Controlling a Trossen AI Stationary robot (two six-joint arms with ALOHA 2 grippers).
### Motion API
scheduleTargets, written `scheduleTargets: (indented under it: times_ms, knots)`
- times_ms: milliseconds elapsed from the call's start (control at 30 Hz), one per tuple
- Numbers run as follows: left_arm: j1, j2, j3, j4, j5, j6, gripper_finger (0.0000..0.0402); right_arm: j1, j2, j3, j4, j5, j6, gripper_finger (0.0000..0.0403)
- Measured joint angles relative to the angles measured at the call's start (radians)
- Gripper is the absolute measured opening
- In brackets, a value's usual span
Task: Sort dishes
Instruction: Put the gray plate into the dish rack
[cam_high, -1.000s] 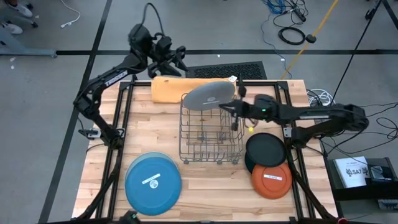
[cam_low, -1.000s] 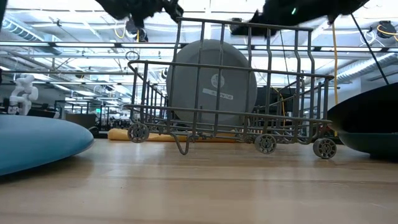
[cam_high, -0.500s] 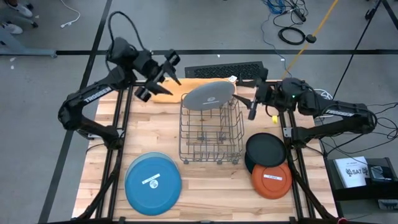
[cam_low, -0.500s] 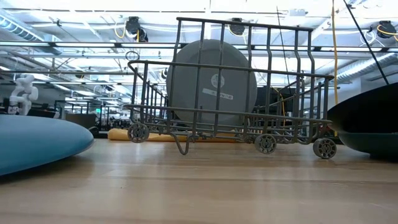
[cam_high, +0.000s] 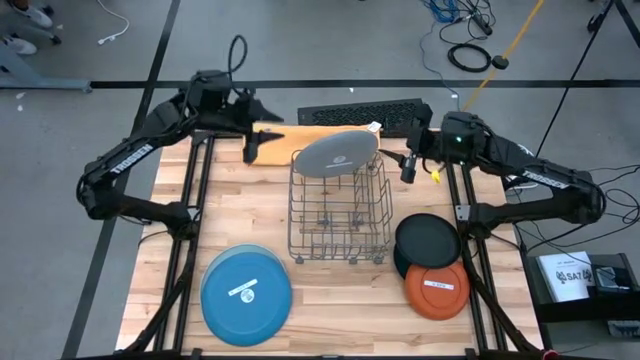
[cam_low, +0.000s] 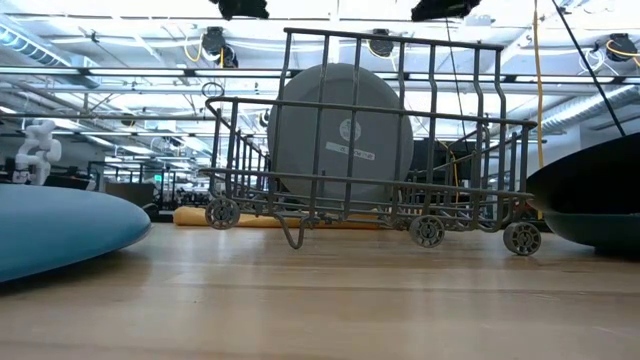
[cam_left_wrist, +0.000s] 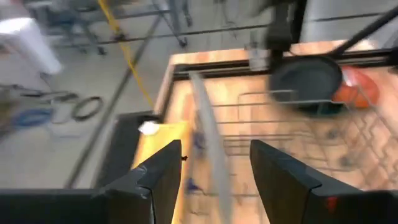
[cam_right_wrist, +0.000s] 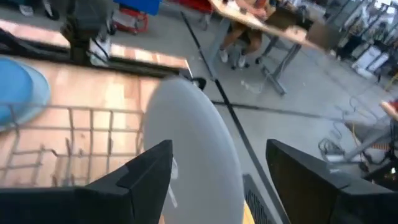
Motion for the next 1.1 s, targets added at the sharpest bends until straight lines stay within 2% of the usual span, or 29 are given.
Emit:
scheduleTargets:
  times_ms: [167, 533, 733, 1100]
  knots:
    - [-0.033, 0.027, -0.116, -0.048, -0.119, -0.023, 0.0192, -0.117, 0.086, -0.002, -0.075, -0.119, -0.03, 0.0252]
    - [-0.04, 0.02, -0.354, 0.194, -0.12, -0.11, 0.0192, -0.361, 0.184, -0.001, -0.114, -0.375, -0.098, 0.0251]
    - [-0.041, 0.021, -0.394, 0.271, -0.1, -0.144, 0.0192, -0.407, 0.283, -0.001, -0.115, -0.491, -0.131, 0.0251]
    - [-0.065, 0.099, -0.395, 0.327, -0.071, -0.143, 0.0192, -0.409, 0.402, -0.001, -0.077, -0.563, -0.16, 0.0251]
